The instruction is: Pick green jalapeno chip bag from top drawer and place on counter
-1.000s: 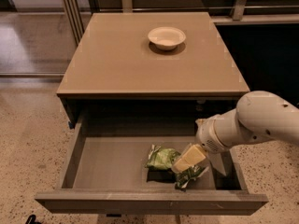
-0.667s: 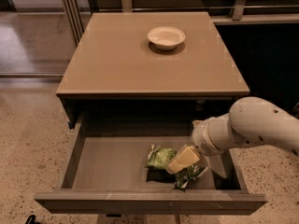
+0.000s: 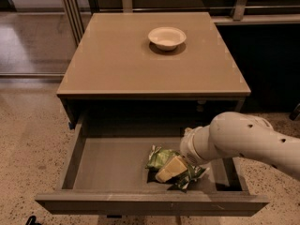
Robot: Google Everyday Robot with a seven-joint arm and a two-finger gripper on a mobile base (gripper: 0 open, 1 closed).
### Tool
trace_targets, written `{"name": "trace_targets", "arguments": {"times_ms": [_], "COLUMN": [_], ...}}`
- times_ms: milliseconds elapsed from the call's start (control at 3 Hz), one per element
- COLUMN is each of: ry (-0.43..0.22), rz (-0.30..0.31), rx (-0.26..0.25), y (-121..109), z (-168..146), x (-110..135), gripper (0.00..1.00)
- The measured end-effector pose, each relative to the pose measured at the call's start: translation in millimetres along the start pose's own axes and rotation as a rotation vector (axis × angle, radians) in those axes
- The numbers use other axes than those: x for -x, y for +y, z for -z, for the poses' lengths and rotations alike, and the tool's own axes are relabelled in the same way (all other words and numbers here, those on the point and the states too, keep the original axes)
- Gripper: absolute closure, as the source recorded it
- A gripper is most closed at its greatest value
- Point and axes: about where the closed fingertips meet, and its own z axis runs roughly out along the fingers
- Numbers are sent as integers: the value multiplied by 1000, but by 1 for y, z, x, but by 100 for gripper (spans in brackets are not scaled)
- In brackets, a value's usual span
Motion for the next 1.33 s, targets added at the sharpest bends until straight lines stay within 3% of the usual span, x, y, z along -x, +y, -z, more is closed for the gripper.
{"name": "trace_targets", "arguments": {"times_ms": [333,667,1333], "ry": [38,103,107], "rz": [6,11,13], "rx": [-5,21,22], "y": [9,14,14], "z": [-13,-31,-32], "x": [-8,-28,-28], "gripper": [0,0,41]}}
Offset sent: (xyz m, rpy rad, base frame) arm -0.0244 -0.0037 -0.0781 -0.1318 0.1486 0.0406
